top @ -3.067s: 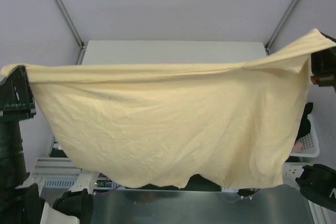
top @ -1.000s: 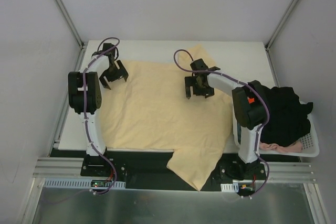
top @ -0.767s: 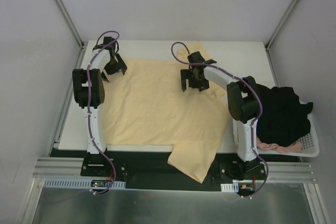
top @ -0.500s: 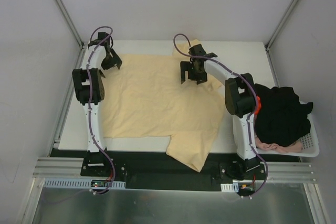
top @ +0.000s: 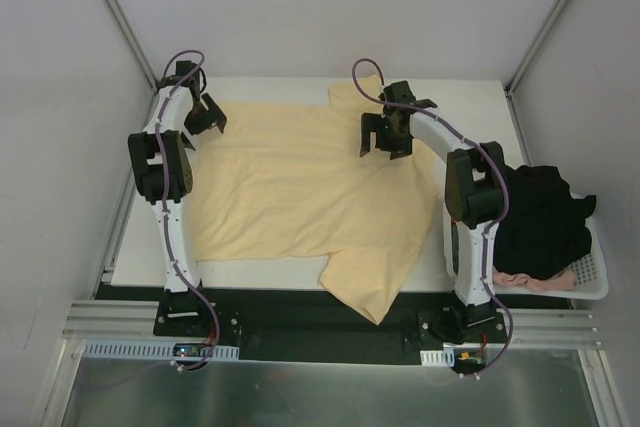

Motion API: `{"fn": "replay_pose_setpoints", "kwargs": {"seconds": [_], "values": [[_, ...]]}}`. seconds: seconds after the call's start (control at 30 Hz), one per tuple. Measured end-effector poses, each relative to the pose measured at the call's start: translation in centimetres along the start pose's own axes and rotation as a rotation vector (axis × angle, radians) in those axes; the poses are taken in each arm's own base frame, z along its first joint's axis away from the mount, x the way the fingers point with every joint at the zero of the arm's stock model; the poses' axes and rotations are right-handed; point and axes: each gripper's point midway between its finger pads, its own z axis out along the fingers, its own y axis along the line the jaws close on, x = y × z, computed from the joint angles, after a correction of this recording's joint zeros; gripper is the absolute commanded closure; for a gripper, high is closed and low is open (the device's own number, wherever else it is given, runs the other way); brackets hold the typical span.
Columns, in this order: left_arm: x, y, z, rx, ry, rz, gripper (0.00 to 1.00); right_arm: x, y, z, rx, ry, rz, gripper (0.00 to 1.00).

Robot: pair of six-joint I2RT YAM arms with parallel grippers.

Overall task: Fold and stack the t-shirts
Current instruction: Flatten out the tshirt

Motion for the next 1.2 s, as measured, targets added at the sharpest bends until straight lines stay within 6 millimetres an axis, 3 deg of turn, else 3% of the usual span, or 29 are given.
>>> {"fn": "replay_pose_setpoints", "kwargs": {"seconds": [0.1, 0.23, 0.3, 0.4, 0.57, 0.67, 0.93, 0.97, 1.1, 1.2], "values": [[1.5, 1.0, -3.8, 0.014, 0.004, -0.007, 0.01, 0.1, 0.5, -3.1, -0.017, -0.046, -0.025, 0.03], [4.9, 4.3, -11.3, 0.015, -0.058, -0.056, 0.01, 1.6, 1.9, -9.8, -0.08, -0.215, -0.07, 0.03], [8.2, 7.3, -15.0, 0.005, -0.094, -0.1, 0.01, 3.2, 2.8, -13.0, -0.125, -0.312, -0.091, 0.03], [13.7, 11.6, -17.3, -0.026, -0.113, -0.167, 0.01, 6.8, 3.7, -15.0, -0.168, -0.378, -0.115, 0.03], [23.3, 17.1, -14.9, -0.094, -0.027, -0.286, 0.01, 13.4, 3.1, -13.2, -0.19, -0.334, -0.13, 0.03], [26.7, 18.7, -13.7, -0.118, 0.008, -0.351, 0.01, 15.1, 2.3, -12.6, -0.184, -0.31, -0.127, 0.03], [28.5, 20.1, -13.0, -0.08, -0.06, -0.512, 0.22, 13.6, 2.7, -15.6, -0.213, -0.452, -0.137, 0.03], [28.6, 20.1, -13.0, -0.082, -0.063, -0.527, 0.3, 13.4, 2.6, -15.8, -0.212, -0.466, -0.138, 0.03], [28.3, 20.4, -12.7, -0.105, -0.074, -0.568, 0.44, 13.7, 2.0, -15.6, -0.191, -0.474, -0.143, 0.03], [28.2, 20.5, -12.4, -0.129, -0.07, -0.599, 0.48, 13.9, 1.7, -15.3, -0.177, -0.469, -0.146, 0.03]]}}
